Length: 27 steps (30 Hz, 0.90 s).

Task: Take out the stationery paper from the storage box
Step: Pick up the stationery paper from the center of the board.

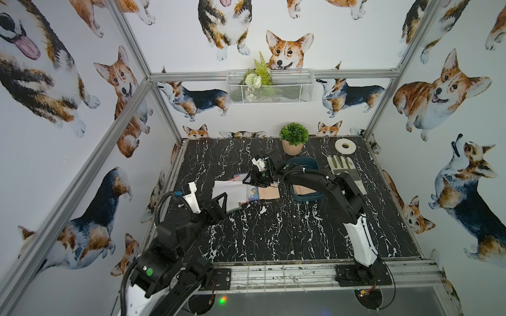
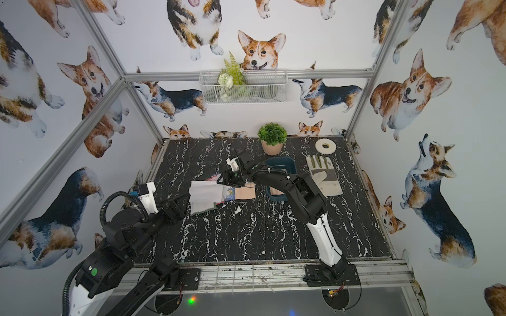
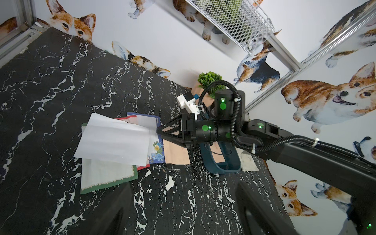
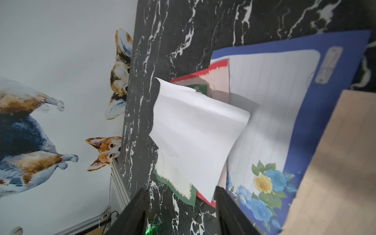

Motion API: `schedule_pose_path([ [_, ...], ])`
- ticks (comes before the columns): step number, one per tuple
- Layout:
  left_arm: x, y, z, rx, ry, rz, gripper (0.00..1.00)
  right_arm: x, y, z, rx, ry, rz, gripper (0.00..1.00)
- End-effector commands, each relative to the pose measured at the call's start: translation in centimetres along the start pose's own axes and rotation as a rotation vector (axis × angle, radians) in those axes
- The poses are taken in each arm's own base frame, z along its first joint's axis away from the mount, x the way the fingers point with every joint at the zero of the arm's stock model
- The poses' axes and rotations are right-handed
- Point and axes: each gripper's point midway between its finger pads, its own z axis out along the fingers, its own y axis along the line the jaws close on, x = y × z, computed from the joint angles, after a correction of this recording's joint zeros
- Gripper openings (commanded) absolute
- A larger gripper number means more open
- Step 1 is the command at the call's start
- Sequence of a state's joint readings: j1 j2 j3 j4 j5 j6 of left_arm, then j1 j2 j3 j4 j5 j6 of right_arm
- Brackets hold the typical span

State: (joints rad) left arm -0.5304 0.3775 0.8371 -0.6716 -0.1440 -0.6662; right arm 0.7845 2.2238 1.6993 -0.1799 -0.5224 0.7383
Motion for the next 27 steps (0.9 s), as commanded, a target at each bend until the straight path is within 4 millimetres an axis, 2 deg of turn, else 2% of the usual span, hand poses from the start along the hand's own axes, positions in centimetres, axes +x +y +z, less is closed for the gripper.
schedule_pose_path([
  [1, 0.3, 0.4, -0.5, -0.01, 0.007, -0.016, 0.84, 0.6, -2.2, 0.6, 0.084, 0.018, 0.03, 0.56],
  [6, 0.5, 0.4, -0.5, -0.003, 0.01, -0.026, 0.84, 0.8, -3.6, 1.1, 0.135, 0.023, 0.02, 0.57],
  [20, 0.8, 0.5, -0.6, -0.003, 0.025, -0.022, 0.84, 0.2, -2.3, 4.2, 0.053, 0.046, 0.021, 0.53],
  [27, 0.8, 0.4, -0.7, -0.004, 0.025, -0.019, 0.84, 0.2, -1.9, 5.5, 0.058, 0.067, 0.012, 0.44],
])
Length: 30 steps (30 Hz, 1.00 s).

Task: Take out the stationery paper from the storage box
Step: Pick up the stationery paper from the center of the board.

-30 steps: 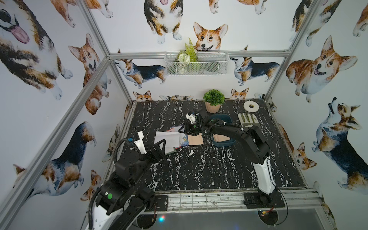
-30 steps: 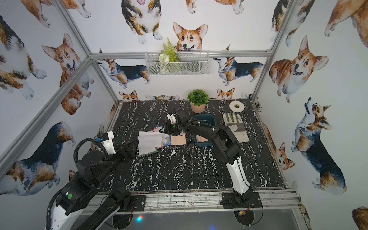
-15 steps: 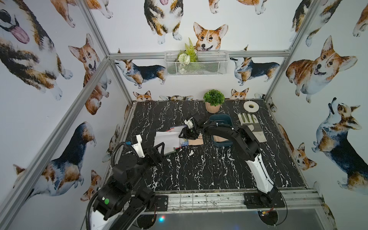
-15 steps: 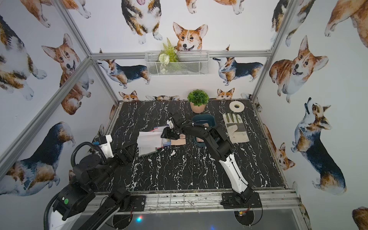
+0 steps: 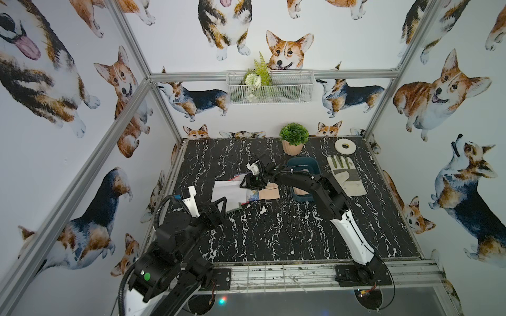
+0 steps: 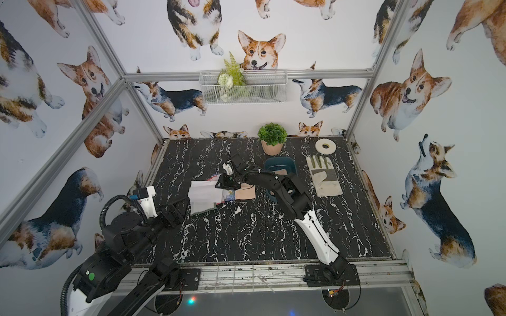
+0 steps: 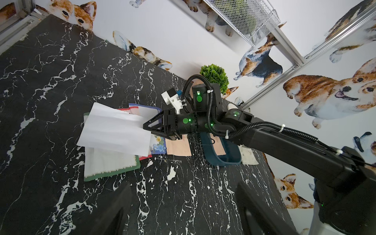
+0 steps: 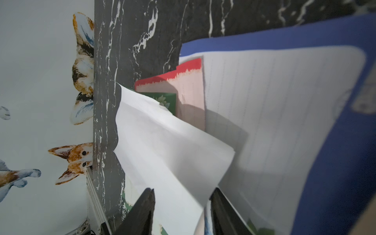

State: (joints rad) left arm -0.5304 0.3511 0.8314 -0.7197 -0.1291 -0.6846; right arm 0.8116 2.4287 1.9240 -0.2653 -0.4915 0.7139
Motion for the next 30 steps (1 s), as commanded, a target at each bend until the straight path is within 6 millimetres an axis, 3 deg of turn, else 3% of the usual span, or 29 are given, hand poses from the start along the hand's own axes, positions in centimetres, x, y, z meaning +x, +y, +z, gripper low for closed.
schedule_pose_path([
  [1, -0.2, -0.1, -0.2, 0.0, -0.004, -0.003, 0.84, 0.5, 0.0, 0.5, 0.001, 0.027, 0.022, 0.42],
  [6, -0.1, 0.1, -0.2, -0.006, -0.002, 0.0, 0.84, 0.7, -0.2, 0.6, 0.01, 0.031, 0.021, 0.28],
  [10, 0.0, 0.1, 0.0, -0.01, 0.004, 0.0, 0.84, 0.7, 0.1, 0.0, 0.014, 0.025, 0.003, 0.03],
  [14, 0.3, 0.0, 0.6, -0.004, 0.015, -0.001, 0.84, 0.0, 1.6, -1.4, -0.007, -0.004, -0.024, 0.0],
  [17, 0.4, 0.3, 1.2, -0.044, 0.04, 0.018, 0.85, -0.7, 3.4, -3.6, -0.015, -0.041, -0.063, 0.0],
  [18, -0.8, -0.4, 0.6, -0.036, 0.022, 0.017, 0.85, -0.9, 4.0, -4.6, -0.014, -0.057, -0.081, 0.0],
  [23, -1.5, -1.8, 1.8, -0.041, 0.074, 0.029, 0.85, -1.3, 6.7, -10.4, 0.005, -0.155, -0.167, 0.0],
  [27, -1.8, -3.5, 3.0, -0.015, 0.126, 0.004, 0.86, -0.4, 7.8, -15.1, 0.043, -0.211, -0.231, 0.0],
  [30, -1.9, -6.1, 4.5, 0.06, 0.201, -0.014, 0.88, 0.8, 7.6, -18.8, 0.109, -0.25, -0.28, 0.0],
])
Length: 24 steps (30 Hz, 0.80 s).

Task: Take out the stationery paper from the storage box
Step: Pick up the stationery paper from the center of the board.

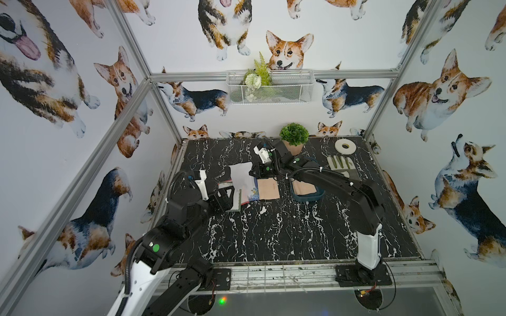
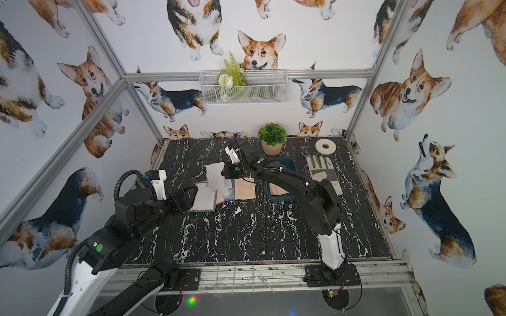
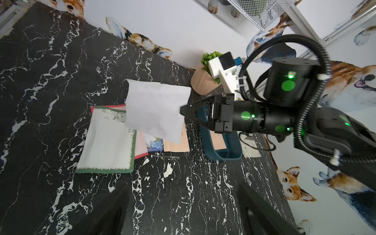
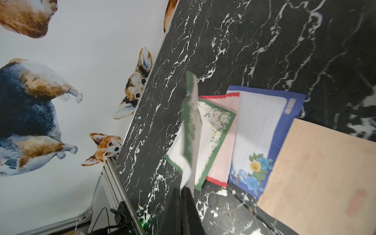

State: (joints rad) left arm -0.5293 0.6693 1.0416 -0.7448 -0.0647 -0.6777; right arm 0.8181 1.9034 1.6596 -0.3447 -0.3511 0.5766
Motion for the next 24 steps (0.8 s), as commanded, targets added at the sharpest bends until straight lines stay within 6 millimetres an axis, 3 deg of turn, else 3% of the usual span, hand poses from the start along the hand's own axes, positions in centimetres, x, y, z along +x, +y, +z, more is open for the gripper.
schedule_pose_path([
  [1, -0.4, -3.6, 1.4, 0.12, 0.093, -0.035, 0.89, 0.5, -0.7, -4.4, 0.112, -0.036, -0.095, 0.0],
  [5, -1.5, -6.1, 3.4, 0.233, 0.164, -0.128, 0.88, 1.6, -0.6, -9.0, 0.182, -0.064, -0.162, 0.0],
  [7, -2.6, -6.3, 4.3, 0.319, 0.173, -0.23, 0.87, 2.0, -0.5, -11.3, 0.248, -0.086, -0.216, 0.0],
  [13, -4.5, -2.4, 7.6, 0.409, 0.251, -0.535, 0.78, 3.8, 0.5, -16.4, 0.489, -0.126, -0.451, 0.0],
  [18, -4.8, -2.3, 9.1, 0.437, 0.31, -0.594, 0.78, 5.0, 0.4, -17.2, 0.784, -0.117, -0.692, 0.0],
  [24, -4.5, -2.4, 9.3, 0.455, 0.334, -0.623, 0.79, 5.0, 0.2, -15.7, 1.117, -0.167, -0.928, 0.0],
])
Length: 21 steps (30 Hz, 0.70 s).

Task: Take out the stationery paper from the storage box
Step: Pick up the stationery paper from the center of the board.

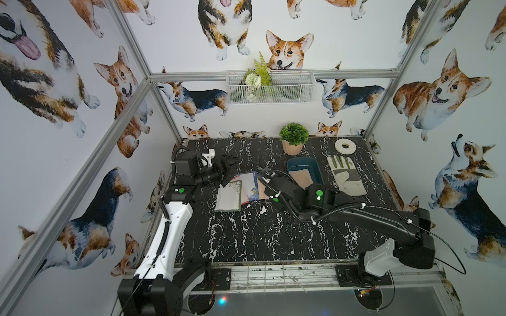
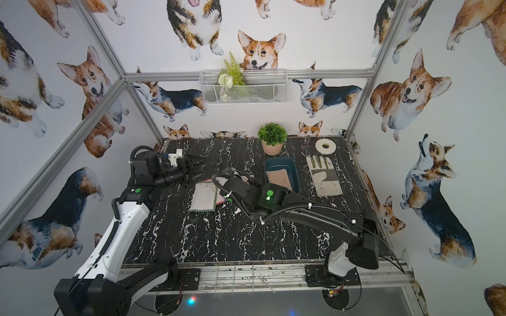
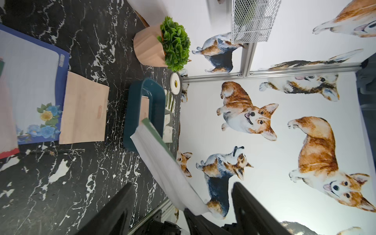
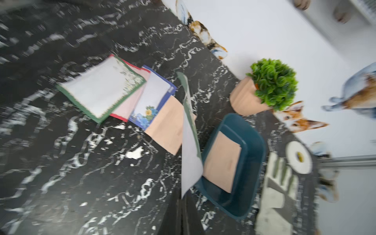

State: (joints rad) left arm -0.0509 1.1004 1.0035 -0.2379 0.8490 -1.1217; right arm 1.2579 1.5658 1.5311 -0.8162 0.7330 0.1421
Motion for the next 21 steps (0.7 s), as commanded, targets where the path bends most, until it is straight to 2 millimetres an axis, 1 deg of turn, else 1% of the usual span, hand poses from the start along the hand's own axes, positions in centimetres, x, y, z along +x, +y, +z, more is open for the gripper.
schedule_pose_path([
  [1, 0.7, -0.8, 0.1, 0.055, 0.052, -0.021, 0.79, -0.5, -3.1, 0.0, 0.373, -0.025, -0.17, 0.0],
  [5, 1.6, 0.3, 0.2, 0.047, 0.085, -0.048, 0.79, -2.1, -2.4, -0.2, 0.516, -0.094, -0.218, 0.0],
  [8, 2.1, 1.0, 0.4, 0.044, 0.119, -0.071, 0.8, -3.8, -0.9, -0.5, 0.596, -0.17, -0.252, 0.0],
  [10, 2.4, 1.3, 0.5, 0.047, 0.14, -0.084, 0.81, -4.9, 0.6, -0.7, 0.618, -0.226, -0.272, 0.0],
  [14, 2.7, 0.9, 0.5, 0.063, 0.159, -0.078, 0.82, -6.2, 2.4, -0.7, 0.68, -0.27, -0.324, 0.0],
  [16, 2.6, 0.6, 0.5, 0.069, 0.16, -0.071, 0.82, -6.8, 3.8, -0.4, 0.722, -0.278, -0.395, 0.0],
  [18, 2.5, 0.3, 0.5, 0.074, 0.163, -0.064, 0.82, -6.8, 6.0, 1.2, 0.735, -0.246, -0.504, 0.0],
  [19, 2.5, 0.2, 0.5, 0.075, 0.167, -0.062, 0.82, -6.9, 6.7, 1.5, 0.732, -0.248, -0.508, 0.0],
  [21, 2.7, 0.2, 0.4, 0.076, 0.177, -0.057, 0.82, -7.4, 7.4, 1.2, 0.722, -0.269, -0.48, 0.0],
])
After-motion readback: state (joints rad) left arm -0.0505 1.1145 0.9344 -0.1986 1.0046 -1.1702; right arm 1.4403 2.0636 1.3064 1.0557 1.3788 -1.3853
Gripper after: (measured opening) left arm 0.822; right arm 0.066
